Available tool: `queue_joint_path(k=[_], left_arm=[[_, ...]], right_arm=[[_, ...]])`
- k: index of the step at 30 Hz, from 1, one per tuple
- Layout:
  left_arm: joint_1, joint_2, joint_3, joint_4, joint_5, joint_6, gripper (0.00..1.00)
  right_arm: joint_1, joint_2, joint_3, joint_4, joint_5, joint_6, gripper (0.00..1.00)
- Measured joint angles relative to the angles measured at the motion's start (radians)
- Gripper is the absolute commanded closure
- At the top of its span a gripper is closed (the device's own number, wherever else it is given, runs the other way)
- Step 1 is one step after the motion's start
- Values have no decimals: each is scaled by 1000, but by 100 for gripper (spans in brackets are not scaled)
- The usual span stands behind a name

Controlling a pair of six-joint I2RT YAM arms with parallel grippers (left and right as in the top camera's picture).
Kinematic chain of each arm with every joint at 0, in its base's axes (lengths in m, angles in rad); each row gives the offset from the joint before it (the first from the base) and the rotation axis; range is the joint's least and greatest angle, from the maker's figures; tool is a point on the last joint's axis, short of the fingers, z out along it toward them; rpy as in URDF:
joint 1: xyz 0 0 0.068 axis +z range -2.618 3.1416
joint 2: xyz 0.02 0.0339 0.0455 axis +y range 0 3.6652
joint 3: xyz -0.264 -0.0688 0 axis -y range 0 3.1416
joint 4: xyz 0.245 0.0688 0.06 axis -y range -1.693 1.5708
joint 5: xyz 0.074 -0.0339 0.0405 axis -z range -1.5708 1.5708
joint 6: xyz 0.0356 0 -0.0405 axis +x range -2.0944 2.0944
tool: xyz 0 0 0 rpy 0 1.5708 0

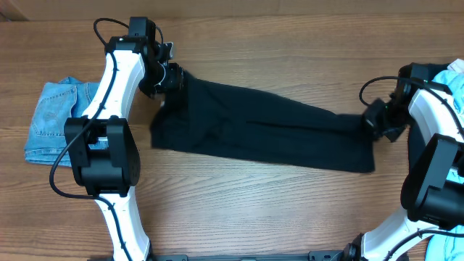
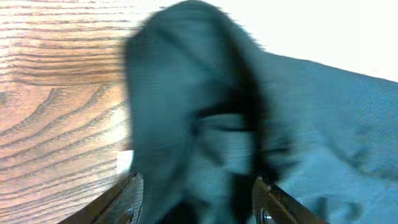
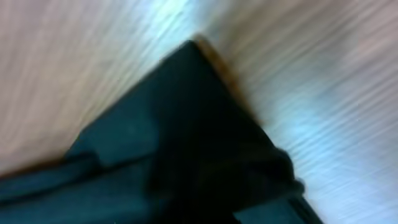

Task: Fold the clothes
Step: 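Hold both shirt ends and stretch the folded strip straight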

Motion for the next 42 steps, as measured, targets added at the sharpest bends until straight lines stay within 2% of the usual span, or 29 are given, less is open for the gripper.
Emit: queue_joint_path(k=[1, 4, 8, 9, 11, 14, 16, 22, 25, 30, 31, 33, 34, 36, 37, 38, 39, 42], left_arm=[[0, 0, 0, 2, 0, 0, 40], [0, 0, 0, 5, 0, 0, 40], [0, 0, 0, 0, 10, 1, 39], [0, 0, 0, -6, 39, 9, 38], [0, 0, 0, -16, 104, 30, 37], [-3, 0, 0, -51, 200, 57, 35], [-15, 0, 0, -75, 211, 80, 32], [-106, 0, 0, -31, 97, 106, 39], [-149, 2, 0, 14, 56, 113, 52], [-156, 38, 0, 14, -29, 112, 48], [-156, 43, 0, 13, -33, 111, 55], [-156, 61, 0, 13, -55, 110, 77], [-156, 63, 0, 15, -58, 105, 95], [-156, 63, 0, 24, -66, 108, 96], [-155, 63, 0, 21, -70, 106, 96], [-152, 63, 0, 11, -82, 93, 96], [-148, 63, 0, -3, -97, 77, 96], [-108, 63, 0, -30, -120, 44, 96]], right_arm=[[-1, 0, 0, -11, 36, 4, 61], [-1, 0, 0, -34, 124, 15, 42], [-23, 0, 0, 6, 64, -43, 37], [-32, 0, 0, 18, 16, -77, 38], [-45, 0, 0, 37, -89, -143, 47], [-48, 0, 0, 52, -233, -232, 51], [-47, 0, 0, 51, -285, -262, 51], [-47, 0, 0, 51, -335, -291, 55], [-46, 0, 0, 45, -343, -298, 55], [-47, 0, 0, 29, -341, -302, 55], [-47, 0, 0, 24, -341, -302, 55], [-47, 0, 0, 21, -339, -302, 55], [-47, 0, 0, 21, -339, -303, 56], [-46, 0, 0, 21, -330, -302, 59], [-47, 0, 0, 12, -305, -286, 64], [-45, 0, 0, -4, -273, -270, 73], [-45, 0, 0, -20, -234, -249, 77], [-46, 0, 0, -28, -177, -222, 81]])
